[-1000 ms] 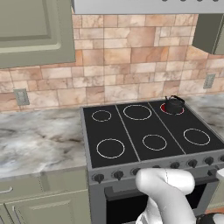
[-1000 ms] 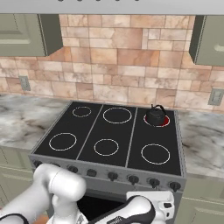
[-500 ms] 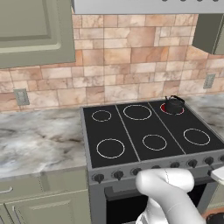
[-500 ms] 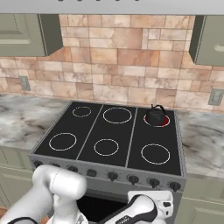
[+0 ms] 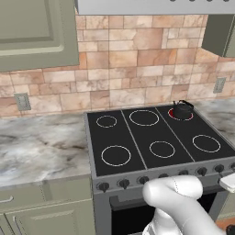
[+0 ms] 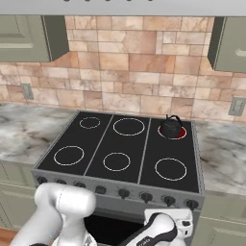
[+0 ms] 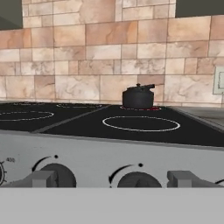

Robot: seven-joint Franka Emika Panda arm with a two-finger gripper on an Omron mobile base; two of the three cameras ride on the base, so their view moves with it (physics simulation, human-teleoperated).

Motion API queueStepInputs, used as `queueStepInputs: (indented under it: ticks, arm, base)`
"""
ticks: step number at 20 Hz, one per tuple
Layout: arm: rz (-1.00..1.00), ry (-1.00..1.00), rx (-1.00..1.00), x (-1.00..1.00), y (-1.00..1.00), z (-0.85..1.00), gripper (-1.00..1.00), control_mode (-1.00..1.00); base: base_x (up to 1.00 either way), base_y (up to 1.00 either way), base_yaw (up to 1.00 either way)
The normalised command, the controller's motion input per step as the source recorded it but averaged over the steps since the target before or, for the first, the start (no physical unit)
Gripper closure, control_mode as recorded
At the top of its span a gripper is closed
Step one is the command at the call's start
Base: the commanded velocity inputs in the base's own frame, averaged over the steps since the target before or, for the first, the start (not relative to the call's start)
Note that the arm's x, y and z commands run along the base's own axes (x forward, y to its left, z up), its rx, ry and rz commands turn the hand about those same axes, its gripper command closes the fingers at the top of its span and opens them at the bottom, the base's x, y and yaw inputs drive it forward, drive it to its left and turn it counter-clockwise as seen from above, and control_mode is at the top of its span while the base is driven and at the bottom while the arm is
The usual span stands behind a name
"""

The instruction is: The kettle is done boiling. Turn off the stove, then wait for 300 timesteps before moving the kettle to the dining table.

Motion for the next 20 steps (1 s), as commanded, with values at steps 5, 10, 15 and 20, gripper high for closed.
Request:
queueStepInputs:
  ticks: [5,10,15,20]
  arm:
    - [0.00,0.00,0.00,0.09,-0.13,-0.13,-1.00,-1.00]
    - [0.00,0.00,0.00,0.03,-0.06,-0.13,-1.00,-1.00]
    - [-0.01,0.00,0.00,0.09,0.00,-0.15,-1.00,-1.00]
    - [-0.01,0.00,0.00,0.11,0.00,-0.11,-1.00,-1.00]
  base:
    - [0.00,0.00,0.00]
    - [0.00,0.00,0.00]
    - [0.00,0.00,0.00]
    - [0.00,0.00,0.00]
